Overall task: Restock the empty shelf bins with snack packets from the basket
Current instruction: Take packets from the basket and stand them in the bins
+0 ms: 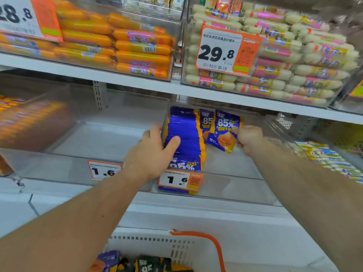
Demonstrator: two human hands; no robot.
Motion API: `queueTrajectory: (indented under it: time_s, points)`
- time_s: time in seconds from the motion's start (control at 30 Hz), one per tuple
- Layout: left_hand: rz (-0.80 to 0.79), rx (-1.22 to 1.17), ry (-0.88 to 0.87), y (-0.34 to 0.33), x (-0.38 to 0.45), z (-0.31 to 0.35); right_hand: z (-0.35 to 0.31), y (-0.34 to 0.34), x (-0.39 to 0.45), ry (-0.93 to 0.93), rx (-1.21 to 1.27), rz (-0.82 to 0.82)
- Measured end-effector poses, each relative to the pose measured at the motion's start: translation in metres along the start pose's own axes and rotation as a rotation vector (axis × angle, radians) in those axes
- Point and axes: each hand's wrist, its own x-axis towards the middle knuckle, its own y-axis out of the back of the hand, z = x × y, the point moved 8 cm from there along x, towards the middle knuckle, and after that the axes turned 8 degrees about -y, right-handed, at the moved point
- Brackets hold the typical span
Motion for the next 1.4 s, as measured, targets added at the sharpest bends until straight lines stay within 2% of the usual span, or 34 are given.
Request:
queueTrajectory:
  time_s: [0.37, 0.6, 0.93, 1.13, 1.27, 1.4]
  points:
    - [0.016, 0.005, -0.029, -0.001, 0.002, 0.000, 0.002, -0.061, 0.027, -0.019, -0.008, -0.115]
    - [0.025, 0.002, -0.045, -0.001, 0.002, 0.000, 0.006, -0.065, 0.026, -0.051, 0.066, -0.042]
    - [0.038, 0.008, -0.058, 0.000, 0.000, 0.002, 0.008, -0.066, 0.012, -0.096, -0.048, -0.156]
    - [0.017, -0.006, -0.055, 0.003, -0.002, 0.005, -0.004, -0.052, -0.017, -0.037, -0.112, -0.104]
    - [-0.063, -0.076, -0.020, 0.002, -0.002, 0.004, -0.011, -0.043, -0.049, 0.013, -0.154, -0.079]
    - [-0.077, -0.196, -0.047, 0.016, -0.008, 0.015, -0.031, -0.028, -0.090, 0.193, -0.187, 0.041]
